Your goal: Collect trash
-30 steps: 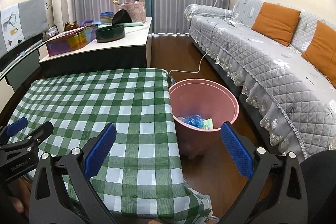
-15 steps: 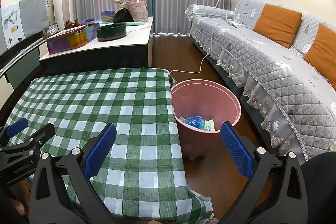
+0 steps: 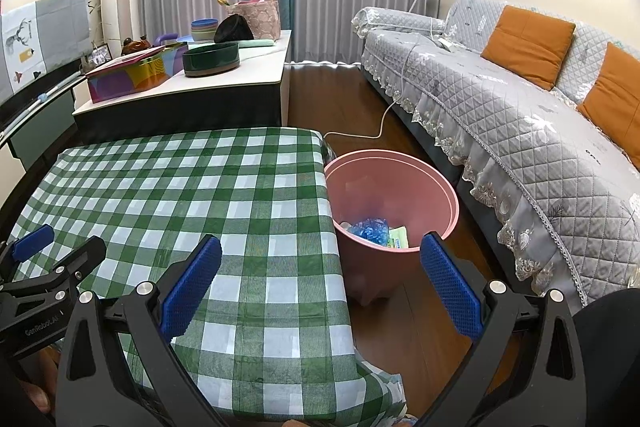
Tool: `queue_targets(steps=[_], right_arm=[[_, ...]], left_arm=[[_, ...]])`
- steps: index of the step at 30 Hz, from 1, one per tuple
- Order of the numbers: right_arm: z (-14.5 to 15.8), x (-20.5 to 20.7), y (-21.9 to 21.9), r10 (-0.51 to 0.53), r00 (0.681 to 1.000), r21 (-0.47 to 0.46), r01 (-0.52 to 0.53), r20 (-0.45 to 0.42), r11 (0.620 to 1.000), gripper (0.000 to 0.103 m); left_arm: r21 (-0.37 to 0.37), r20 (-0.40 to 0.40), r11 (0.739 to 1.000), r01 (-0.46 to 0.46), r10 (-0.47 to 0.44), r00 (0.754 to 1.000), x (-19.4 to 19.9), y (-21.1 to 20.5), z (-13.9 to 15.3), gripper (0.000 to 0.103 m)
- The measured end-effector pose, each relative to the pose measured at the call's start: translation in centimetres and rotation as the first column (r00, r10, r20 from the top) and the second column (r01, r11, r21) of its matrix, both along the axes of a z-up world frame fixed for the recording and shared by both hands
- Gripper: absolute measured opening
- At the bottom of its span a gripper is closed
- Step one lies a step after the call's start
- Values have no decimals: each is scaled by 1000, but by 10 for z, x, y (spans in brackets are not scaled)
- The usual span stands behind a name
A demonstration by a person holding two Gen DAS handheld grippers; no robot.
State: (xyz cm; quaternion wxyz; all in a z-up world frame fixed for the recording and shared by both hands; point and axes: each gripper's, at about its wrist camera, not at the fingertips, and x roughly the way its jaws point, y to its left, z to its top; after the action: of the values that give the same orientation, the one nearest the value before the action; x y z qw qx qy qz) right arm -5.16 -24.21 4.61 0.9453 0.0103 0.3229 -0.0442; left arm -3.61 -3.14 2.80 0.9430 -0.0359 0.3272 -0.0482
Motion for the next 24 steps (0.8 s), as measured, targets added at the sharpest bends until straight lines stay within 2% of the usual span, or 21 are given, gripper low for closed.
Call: queue_targets(steps=[24], right_arm=[[-5,0,1,3,1000,3,-3,-4,1000,98]], left_arm=[[0,2,1000,0,0,1000,-1,0,0,95]])
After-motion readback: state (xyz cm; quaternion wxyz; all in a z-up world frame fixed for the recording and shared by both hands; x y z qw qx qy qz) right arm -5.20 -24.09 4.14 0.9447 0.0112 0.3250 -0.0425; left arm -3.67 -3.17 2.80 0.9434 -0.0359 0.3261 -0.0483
